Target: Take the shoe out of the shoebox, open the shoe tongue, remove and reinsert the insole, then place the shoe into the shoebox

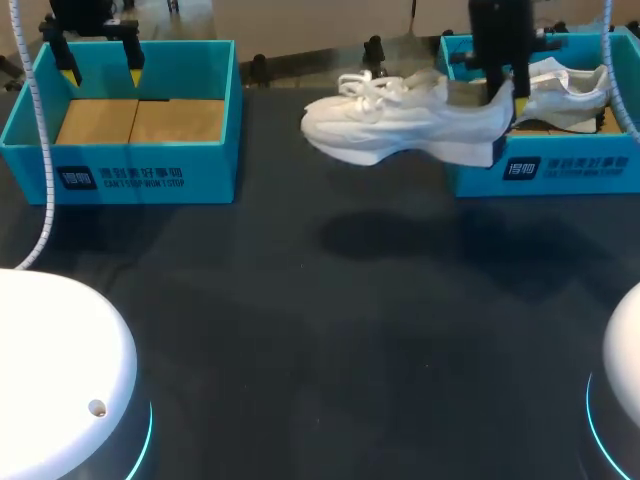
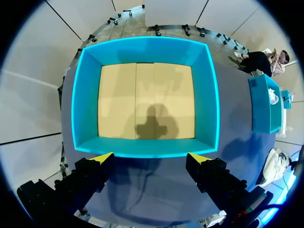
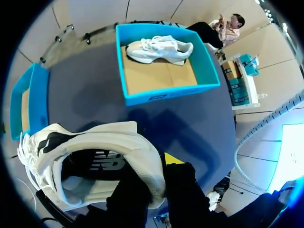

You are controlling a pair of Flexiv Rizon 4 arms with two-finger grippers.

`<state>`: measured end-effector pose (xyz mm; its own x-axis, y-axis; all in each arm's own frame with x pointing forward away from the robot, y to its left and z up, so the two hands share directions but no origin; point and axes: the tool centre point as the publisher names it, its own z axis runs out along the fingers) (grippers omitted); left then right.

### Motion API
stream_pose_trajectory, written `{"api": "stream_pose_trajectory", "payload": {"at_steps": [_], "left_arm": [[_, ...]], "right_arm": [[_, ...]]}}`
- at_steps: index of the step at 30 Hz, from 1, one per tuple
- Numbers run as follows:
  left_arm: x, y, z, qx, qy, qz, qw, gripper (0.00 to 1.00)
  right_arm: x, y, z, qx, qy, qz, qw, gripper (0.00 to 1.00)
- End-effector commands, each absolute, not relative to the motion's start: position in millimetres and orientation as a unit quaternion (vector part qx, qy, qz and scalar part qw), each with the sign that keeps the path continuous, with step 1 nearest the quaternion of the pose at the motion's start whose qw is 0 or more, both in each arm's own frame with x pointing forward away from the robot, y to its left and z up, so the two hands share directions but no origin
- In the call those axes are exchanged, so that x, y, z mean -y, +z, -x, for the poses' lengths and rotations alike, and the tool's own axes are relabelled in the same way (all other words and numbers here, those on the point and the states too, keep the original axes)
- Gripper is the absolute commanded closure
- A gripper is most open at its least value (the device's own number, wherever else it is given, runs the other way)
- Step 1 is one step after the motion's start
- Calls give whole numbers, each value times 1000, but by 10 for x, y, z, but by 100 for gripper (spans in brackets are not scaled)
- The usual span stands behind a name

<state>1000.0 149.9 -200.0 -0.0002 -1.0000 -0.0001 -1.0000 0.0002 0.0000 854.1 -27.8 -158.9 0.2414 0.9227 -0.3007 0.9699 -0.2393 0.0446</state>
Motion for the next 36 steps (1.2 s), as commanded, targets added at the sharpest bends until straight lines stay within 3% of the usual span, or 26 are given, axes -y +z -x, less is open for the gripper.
{"api": "stream_pose_trajectory", "payload": {"at_steps": [1,24,36], "left_arm": [[-1499,-2000,-10000,-707,0,707,0,0],[-1499,-2000,-10000,-707,0,707,0,0],[-1499,-2000,-10000,-707,0,707,0,0]], "right_arm": [[143,-1643,-8431,-608,-106,-779,112,100],[64,-1663,-8353,-612,-108,-776,104,100],[-416,-1789,-7645,-585,-129,-792,114,100]]}}
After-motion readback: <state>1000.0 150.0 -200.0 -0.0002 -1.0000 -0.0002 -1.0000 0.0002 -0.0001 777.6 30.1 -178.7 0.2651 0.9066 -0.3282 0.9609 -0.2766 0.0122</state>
